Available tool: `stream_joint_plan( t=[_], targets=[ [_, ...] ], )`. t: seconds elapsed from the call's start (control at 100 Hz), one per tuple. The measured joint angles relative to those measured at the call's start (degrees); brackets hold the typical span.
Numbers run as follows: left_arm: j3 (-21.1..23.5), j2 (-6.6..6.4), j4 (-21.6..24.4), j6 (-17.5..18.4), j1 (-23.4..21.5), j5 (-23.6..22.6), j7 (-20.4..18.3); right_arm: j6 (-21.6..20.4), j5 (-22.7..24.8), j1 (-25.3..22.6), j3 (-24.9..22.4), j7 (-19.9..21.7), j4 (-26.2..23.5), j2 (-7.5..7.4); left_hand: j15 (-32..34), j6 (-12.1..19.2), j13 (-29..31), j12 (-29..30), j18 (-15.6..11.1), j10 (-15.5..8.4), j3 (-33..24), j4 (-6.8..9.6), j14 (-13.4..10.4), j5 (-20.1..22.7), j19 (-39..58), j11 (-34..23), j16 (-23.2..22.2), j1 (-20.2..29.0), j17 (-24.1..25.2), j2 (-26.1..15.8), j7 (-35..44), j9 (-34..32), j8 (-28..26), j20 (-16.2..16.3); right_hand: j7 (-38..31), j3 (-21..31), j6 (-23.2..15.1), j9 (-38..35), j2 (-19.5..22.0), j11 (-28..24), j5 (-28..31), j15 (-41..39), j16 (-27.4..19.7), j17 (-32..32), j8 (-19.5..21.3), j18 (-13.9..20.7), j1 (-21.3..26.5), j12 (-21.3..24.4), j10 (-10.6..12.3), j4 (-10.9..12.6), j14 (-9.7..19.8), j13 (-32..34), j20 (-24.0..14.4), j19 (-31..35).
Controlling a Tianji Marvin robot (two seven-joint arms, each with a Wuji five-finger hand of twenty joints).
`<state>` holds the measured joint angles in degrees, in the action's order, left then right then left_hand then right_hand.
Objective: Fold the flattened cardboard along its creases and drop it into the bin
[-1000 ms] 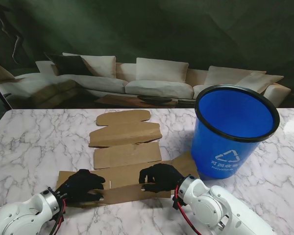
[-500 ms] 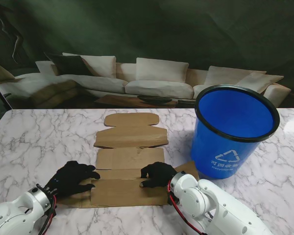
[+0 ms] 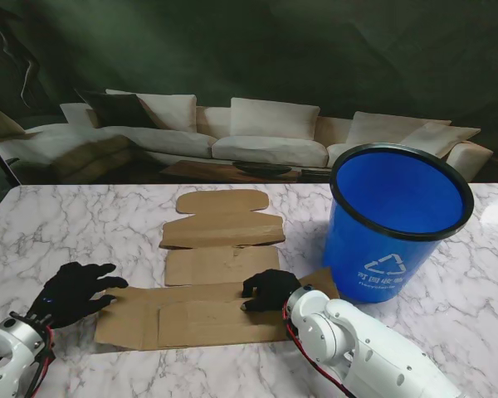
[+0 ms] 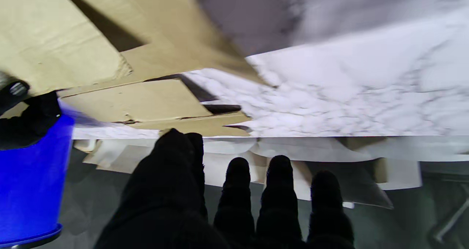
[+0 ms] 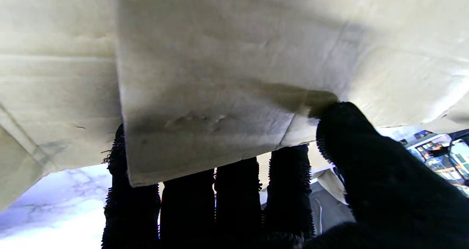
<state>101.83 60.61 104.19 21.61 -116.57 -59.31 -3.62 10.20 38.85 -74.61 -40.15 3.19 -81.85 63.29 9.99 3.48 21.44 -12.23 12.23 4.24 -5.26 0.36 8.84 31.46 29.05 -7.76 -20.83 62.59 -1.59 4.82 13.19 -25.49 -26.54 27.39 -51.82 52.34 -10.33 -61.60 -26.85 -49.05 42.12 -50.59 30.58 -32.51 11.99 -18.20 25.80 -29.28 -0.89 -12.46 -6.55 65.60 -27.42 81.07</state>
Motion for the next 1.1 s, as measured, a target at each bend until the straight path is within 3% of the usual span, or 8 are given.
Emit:
stream_joint_plan(
  t=[0.09,0.17,0.3,0.39,0.53,0.74,0.94,1.1],
  targets=[
    [1.7,-0.06,0.4,-0.9,-1.1,-1.8,-1.8,1.7,-0.5,0.3,0.2,-0.6,0.4,0.44,-1.4,1.7,-2.2,2.3,-0.8,-2.4,-11.2,2.65,-1.1,-2.3,-1.4,1.4,1.4,-0.1,0.0,2.1,-4.5,5.5,7.2,-0.5,0.2,0.0,0.0,0.0,0.3,0.1,0.0,0.0,0.0,0.0,0.5,0.0,-0.1,-0.2,0.0,0.4,0.0,0.0,0.0,0.0],
    [2.3,-0.36,0.5,-1.8,-1.7,-6.2,-3.2,2.8,-1.2,0.7,0.6,-0.6,0.5,0.6,-2.0,2.3,-3.9,3.7,-1.6,-3.5,-16.3,3.23,-2.0,-5.4,-2.1,1.8,2.5,-0.9,0.0,4.1,-7.0,9.5,10.1,-1.2,0.1,0.0,-0.1,-0.1,0.3,0.1,0.0,0.0,0.2,0.0,0.9,0.1,-0.1,-0.2,0.0,0.6,0.0,0.1,0.0,0.0],
    [2.7,-0.74,0.0,-5.4,-2.5,-7.9,-3.6,4.0,-1.1,1.1,1.1,-0.6,0.6,0.78,-2.3,2.4,-5.1,4.0,-2.4,-3.6,-16.3,3.24,-2.5,-8.5,-2.1,2.2,2.7,-3.1,0.1,4.2,-8.7,11.2,11.5,-1.3,0.1,0.0,-0.9,-0.2,0.3,0.1,0.0,0.1,0.2,0.0,1.5,0.1,-0.1,-0.1,0.2,1.4,0.0,0.1,0.0,0.0],
    [3.6,-0.74,-1.0,-5.6,-2.8,-9.9,-2.6,4.6,-0.9,1.3,1.3,-0.6,0.6,0.86,-2.3,2.3,-5.8,4.5,-2.7,-3.5,-16.3,3.25,-2.5,-9.9,-2.2,2.7,3.1,-3.8,0.3,4.8,-9.6,12.6,12.1,-1.8,0.0,0.0,-1.3,-0.2,0.3,0.1,0.0,0.3,0.2,0.0,1.8,0.1,-0.1,-0.1,0.3,1.5,0.0,0.1,0.0,0.0],
    [4.9,-0.82,-1.5,-5.4,-3.6,-10.7,-2.9,4.8,-1.0,1.4,1.4,-0.5,0.6,0.91,-2.3,1.9,-6.5,4.6,-2.9,-3.4,-15.4,4.95,-2.5,-10.6,-2.8,2.9,3.2,-7.5,0.4,7.6,-10.7,13.4,13.3,-1.8,0.0,0.0,-1.4,-0.3,0.3,0.1,0.0,0.4,0.2,0.0,2.2,0.1,-0.1,0.0,0.3,1.6,0.0,0.1,0.0,0.0],
    [5.0,-1.27,-2.4,-5.4,-3.9,-15.5,-2.1,5.2,-1.4,1.8,1.7,0.0,0.6,0.89,-2.3,1.9,-6.5,4.8,-3.0,-2.3,-7.2,1.96,-2.6,-12.6,-2.9,3.0,3.2,-10.5,0.6,10.5,-11.4,14.1,13.8,-1.9,0.0,0.0,-1.4,-0.4,0.3,0.1,0.0,0.6,0.2,0.0,2.9,0.1,-0.1,0.4,0.2,1.6,-0.1,0.1,0.0,0.0],
    [2.2,-1.86,-5.2,-5.5,-2.4,-15.9,2.1,5.3,-1.6,2.0,1.8,0.4,0.7,0.86,-2.3,-0.5,-8.9,9.4,-3.3,0.4,-2.3,1.39,-2.2,-16.8,-4.4,9.0,3.2,-14.2,1.3,11.2,-13.1,17.6,14.9,-2.6,0.0,0.0,-1.4,-0.5,0.3,0.1,0.0,0.7,0.2,0.0,3.0,0.2,-0.1,0.5,0.2,1.6,-0.1,0.1,0.0,0.0],
    [0.7,-1.85,-5.9,-5.4,-1.1,-15.9,3.6,5.3,-1.7,2.0,1.8,0.4,0.7,0.86,-2.3,-2.6,-9.4,10.4,-3.7,1.2,-1.7,1.39,-1.6,-20.2,-5.6,9.3,3.8,-15.5,1.8,11.2,-14.1,18.2,15.7,-3.3,0.0,0.0,-1.4,-0.5,0.3,0.1,0.0,0.7,0.2,0.0,3.0,0.2,-0.1,0.5,0.2,1.6,-0.1,0.1,0.0,0.0]
  ],
)
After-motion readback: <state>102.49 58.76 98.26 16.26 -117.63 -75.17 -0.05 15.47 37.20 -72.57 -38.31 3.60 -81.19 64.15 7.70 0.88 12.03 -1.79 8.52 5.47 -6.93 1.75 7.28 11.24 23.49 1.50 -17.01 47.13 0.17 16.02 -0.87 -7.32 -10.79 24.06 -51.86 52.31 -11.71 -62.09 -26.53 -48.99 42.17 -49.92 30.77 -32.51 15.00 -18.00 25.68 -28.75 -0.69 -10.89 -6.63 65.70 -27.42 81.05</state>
